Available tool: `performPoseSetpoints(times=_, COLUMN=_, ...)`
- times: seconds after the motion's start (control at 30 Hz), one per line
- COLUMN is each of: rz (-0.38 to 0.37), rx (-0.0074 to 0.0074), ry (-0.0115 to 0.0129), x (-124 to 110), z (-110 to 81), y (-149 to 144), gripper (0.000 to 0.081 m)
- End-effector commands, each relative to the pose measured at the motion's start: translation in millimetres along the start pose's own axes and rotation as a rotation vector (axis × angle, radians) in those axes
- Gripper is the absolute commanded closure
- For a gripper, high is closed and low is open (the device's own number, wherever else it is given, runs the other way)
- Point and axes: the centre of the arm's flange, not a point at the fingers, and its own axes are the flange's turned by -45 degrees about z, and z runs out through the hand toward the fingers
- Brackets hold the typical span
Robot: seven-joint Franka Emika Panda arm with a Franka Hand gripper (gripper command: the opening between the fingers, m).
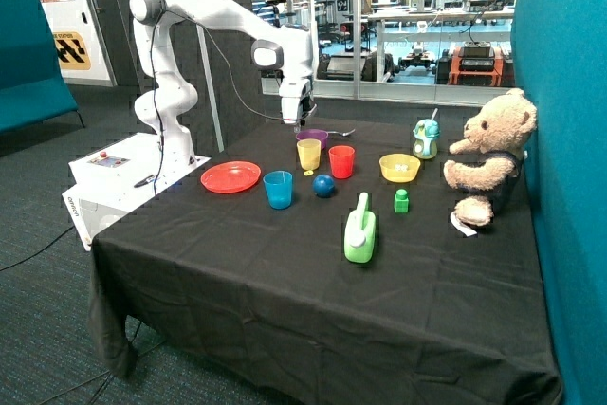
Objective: Prepare two cups of tea
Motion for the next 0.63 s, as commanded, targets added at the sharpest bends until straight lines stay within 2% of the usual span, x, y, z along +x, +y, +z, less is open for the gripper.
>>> performPoseSetpoints(times=0.0, rz=0.002, rx=-0.0008, ry=0.0013, x=-3.3, z=-3.7, y=9.7, gripper=0.0416)
performPoseSetpoints(times=0.6, rz=-0.033, rx=-0.0008, ry=0.0013, x=9.6, z=0.3, y=5.3, gripper=0.0413)
